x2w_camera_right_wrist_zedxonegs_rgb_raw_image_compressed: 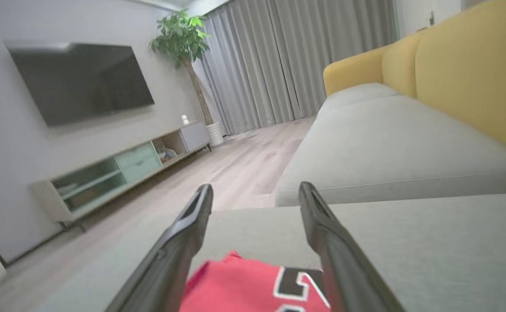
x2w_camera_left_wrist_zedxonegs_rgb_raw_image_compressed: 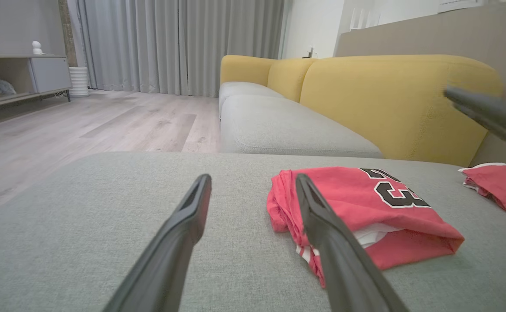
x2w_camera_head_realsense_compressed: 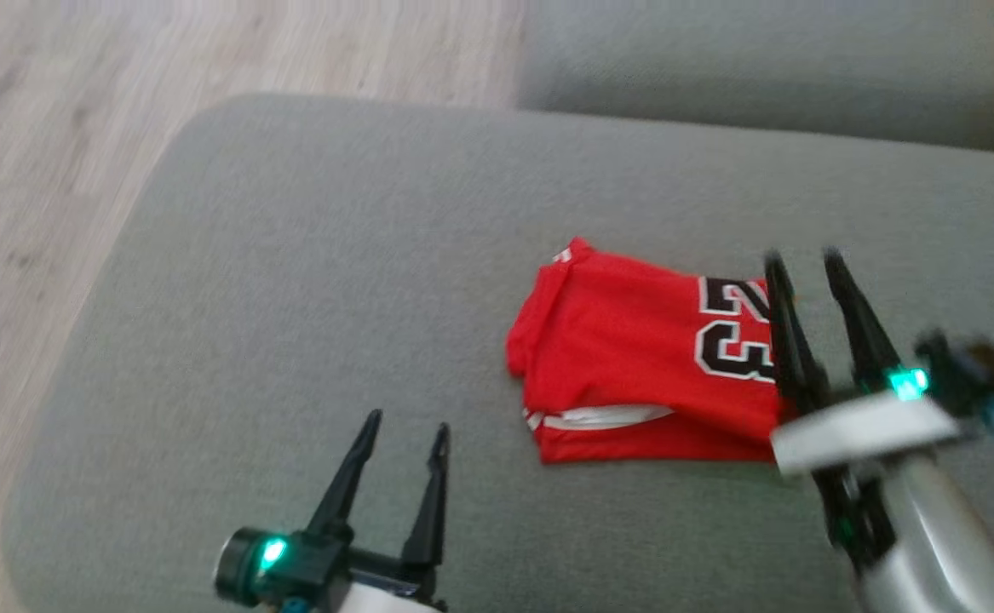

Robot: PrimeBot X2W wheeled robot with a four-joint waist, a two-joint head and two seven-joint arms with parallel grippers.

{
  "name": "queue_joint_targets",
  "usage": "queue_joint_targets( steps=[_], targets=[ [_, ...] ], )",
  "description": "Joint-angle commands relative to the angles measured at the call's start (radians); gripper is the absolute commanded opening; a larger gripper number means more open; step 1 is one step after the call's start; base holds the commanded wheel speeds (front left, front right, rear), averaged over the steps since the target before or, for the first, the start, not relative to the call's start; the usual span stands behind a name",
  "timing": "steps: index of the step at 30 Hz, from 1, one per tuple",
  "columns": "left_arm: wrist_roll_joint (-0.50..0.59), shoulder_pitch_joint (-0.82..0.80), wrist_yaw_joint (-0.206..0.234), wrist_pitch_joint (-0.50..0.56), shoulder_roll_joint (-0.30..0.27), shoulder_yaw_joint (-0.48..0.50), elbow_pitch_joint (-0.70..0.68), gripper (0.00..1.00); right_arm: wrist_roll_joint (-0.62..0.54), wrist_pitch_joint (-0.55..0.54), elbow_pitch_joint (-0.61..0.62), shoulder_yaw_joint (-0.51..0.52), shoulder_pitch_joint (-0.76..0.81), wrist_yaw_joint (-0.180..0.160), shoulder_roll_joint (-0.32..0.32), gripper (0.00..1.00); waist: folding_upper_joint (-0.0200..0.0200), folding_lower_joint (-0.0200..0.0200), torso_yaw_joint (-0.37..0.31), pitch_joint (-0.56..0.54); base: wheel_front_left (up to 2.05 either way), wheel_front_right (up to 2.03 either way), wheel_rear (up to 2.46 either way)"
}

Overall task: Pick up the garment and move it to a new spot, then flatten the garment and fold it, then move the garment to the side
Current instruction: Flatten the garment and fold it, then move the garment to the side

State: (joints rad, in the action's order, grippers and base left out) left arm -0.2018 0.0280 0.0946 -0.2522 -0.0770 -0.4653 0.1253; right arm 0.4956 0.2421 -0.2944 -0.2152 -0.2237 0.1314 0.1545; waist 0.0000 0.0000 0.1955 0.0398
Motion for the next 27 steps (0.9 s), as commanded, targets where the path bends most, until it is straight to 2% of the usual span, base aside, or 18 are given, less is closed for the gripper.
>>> queue_joint_targets(
  steps=[1, 6, 9, 15, 27],
  targets=[
    [-0.01, -0.01, -0.006, -0.01, 0.005, 0.052, -0.024, 1.0, -0.052, 0.016, 0.048, -0.008, 0.036, -0.001, 0.022, 1.0, 0.0, 0.0, -0.048, -0.049, 0.0, 0.0, 0.0],
    [-0.012, 0.014, -0.007, -0.01, -0.004, 0.089, -0.009, 1.0, -0.161, 0.019, 0.144, 0.112, 0.197, -0.001, 0.008, 1.0, 0.0, 0.0, -0.084, -0.082, 0.0, 0.0, 0.0],
    [-0.029, 0.039, 0.002, -0.01, 0.001, 0.122, 0.003, 1.0, -0.219, 0.019, 0.181, 0.14, 0.287, -0.001, -0.008, 1.0, 0.0, 0.0, -0.101, -0.101, 0.0, 0.0, 0.0],
    [-0.025, 0.088, 0.013, -0.01, 0.008, 0.175, 0.021, 1.0, -0.264, 0.02, 0.183, 0.148, 0.381, -0.001, -0.033, 1.0, 0.0, 0.0, -0.119, -0.133, 0.0, 0.0, 0.0],
    [0.007, 0.117, 0.004, -0.01, 0.019, 0.232, 0.034, 1.0, -0.289, 0.02, 0.17, 0.135, 0.401, -0.001, -0.05, 1.0, 0.0, 0.0, -0.13, -0.154, 0.0, 0.0, 0.0]
  ],
)
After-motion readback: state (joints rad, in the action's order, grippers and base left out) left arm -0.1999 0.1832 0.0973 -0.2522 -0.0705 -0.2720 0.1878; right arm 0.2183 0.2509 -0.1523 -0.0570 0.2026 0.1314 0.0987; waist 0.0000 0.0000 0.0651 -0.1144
